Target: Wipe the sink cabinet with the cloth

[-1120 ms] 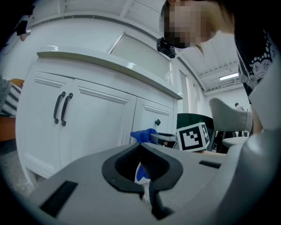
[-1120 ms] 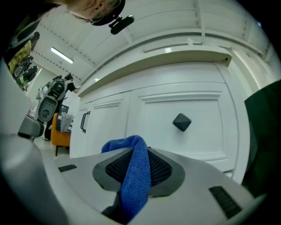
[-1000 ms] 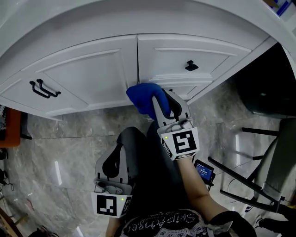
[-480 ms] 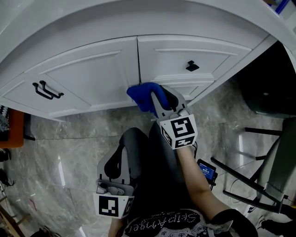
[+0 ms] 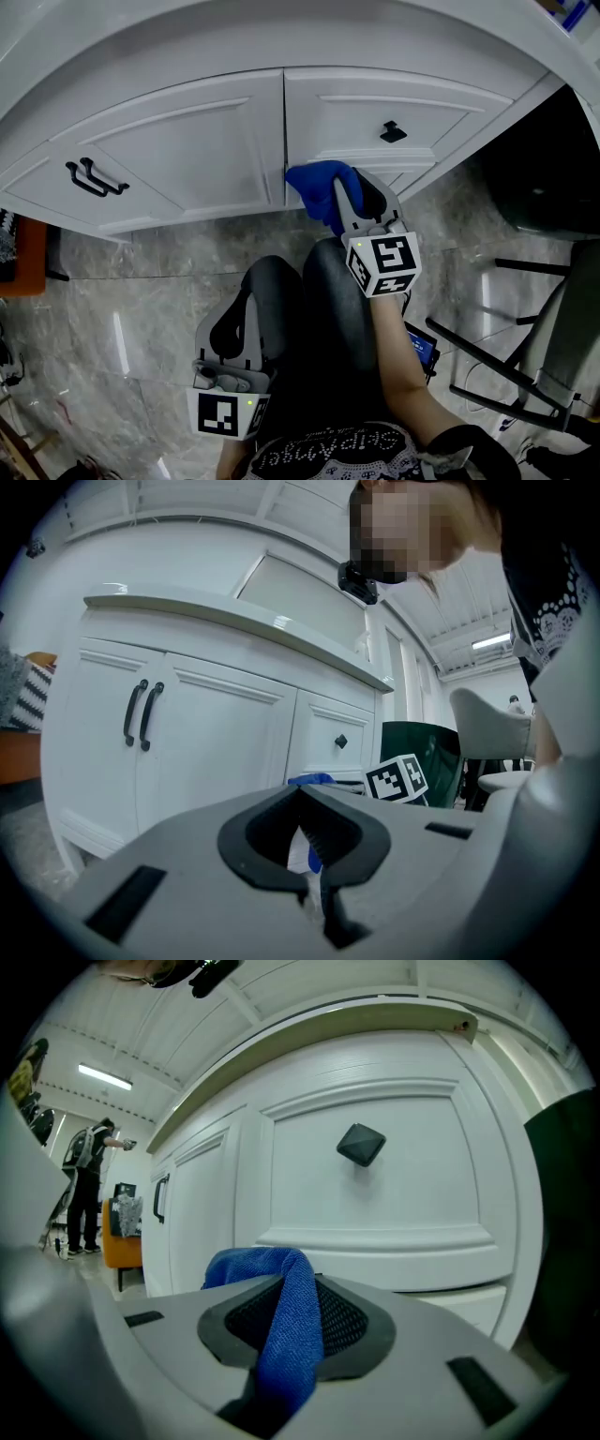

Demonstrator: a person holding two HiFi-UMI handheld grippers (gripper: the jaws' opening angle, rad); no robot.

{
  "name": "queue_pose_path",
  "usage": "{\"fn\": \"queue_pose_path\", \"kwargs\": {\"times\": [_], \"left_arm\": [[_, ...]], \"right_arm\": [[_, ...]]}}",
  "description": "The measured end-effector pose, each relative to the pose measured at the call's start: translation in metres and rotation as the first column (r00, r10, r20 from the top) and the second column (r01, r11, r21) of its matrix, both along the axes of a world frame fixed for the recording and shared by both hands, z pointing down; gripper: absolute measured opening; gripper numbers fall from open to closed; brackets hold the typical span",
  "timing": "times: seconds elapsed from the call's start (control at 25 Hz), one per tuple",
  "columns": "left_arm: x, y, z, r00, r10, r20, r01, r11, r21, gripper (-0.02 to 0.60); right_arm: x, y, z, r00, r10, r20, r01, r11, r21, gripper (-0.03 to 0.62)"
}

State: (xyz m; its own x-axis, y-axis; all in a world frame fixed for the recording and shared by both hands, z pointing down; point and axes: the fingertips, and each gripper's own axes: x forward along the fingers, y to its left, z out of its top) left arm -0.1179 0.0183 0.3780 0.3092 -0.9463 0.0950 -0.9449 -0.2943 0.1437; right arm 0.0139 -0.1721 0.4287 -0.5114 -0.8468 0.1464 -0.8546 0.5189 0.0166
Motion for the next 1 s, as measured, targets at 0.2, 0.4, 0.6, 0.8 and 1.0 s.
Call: {"fn": "queue_pose_path", "kwargs": {"times": [0.2, 0.4, 0.6, 0.8, 1.0], "left_arm": [[0.001, 0.001, -0.002, 1.000, 0.003, -0.001, -0.003, 1.000, 0.002, 0.003], [-0.002, 0.001, -0.002, 1.000, -0.005, 0.003, 0.005, 1.000, 0.006, 0.003], [0.000, 0.001, -0.002, 1.000, 0.000, 0.005, 0.000, 1.000, 0.001, 0.003], [0.005, -0.002, 0.000, 1.000, 0.013, 0.006, -0.013, 1.000, -0.005, 0.003], [0.009, -0.005, 0.000, 1.000, 0.019, 0.006, -0.019, 1.000, -0.009, 0.003]], "right_arm": [[0.024, -0.003, 0.000, 0.999, 0.053, -0.005, -0.053, 0.999, 0.007, 0.106], [0.052, -0.008, 0.000, 0.992, 0.122, 0.006, -0.122, 0.992, 0.007, 0.106], [0.082, -0.012, 0.001, 0.979, 0.202, 0.018, -0.202, 0.979, 0.002, 0.106], [0.116, -0.017, 0.002, 0.959, 0.282, 0.030, -0.282, 0.959, -0.002, 0.106], [0.149, -0.023, 0.003, 0.934, 0.356, 0.030, -0.356, 0.935, -0.001, 0.106]]}}
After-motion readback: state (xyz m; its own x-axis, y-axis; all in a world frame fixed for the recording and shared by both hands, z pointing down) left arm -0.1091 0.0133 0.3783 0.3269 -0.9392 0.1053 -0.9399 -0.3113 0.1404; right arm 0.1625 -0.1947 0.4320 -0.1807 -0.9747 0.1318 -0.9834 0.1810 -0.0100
